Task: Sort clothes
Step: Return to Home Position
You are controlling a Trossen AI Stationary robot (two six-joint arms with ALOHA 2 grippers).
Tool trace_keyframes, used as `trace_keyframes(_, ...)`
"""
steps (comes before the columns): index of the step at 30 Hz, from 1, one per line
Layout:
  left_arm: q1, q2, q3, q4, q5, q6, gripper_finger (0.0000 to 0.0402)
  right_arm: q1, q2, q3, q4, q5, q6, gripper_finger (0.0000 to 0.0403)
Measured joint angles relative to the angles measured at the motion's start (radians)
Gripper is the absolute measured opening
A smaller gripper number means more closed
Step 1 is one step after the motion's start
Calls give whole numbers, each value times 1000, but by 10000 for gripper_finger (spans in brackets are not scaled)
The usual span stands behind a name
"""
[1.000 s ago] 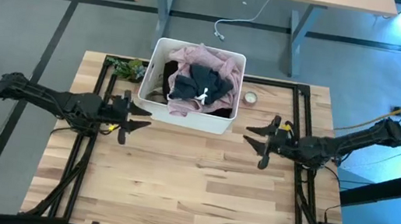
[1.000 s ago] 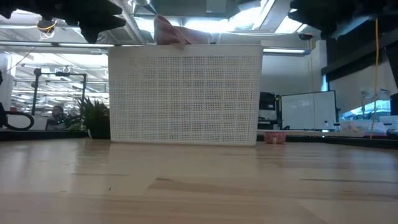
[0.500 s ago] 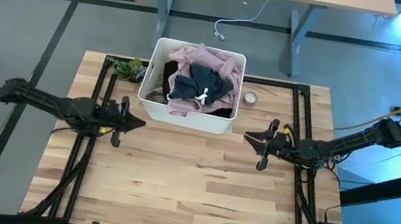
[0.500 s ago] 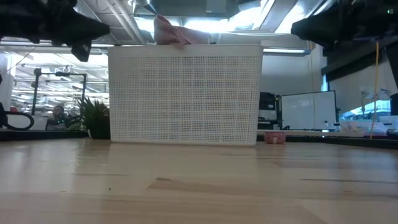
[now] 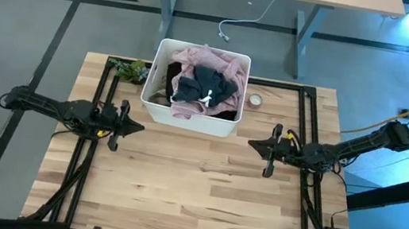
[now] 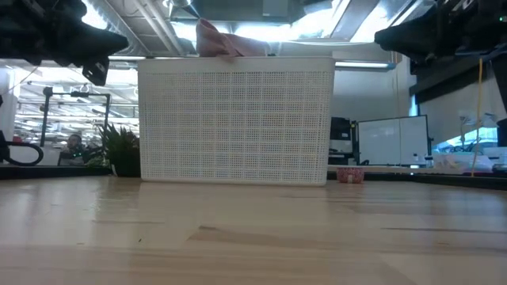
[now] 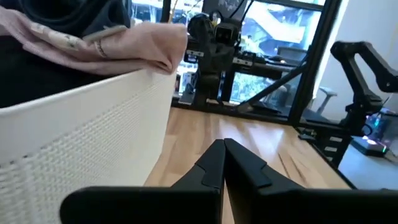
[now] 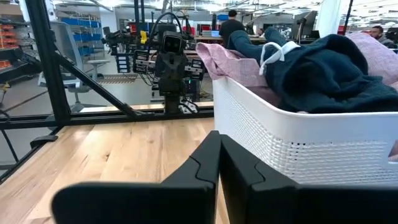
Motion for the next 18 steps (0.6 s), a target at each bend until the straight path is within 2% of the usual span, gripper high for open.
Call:
trace_keyframes(8, 1, -112, -33, -15, 3, 22, 1, 0, 0, 0, -28, -12, 1, 7)
trace_keyframes(13, 1, -147, -33, -45, 2, 24, 3, -44, 0, -1, -38, -135, -19, 10)
trace_keyframes(18, 1, -148, -33, -77, -37, 127, 3, -137, -3, -1, -49, -237, -18, 4)
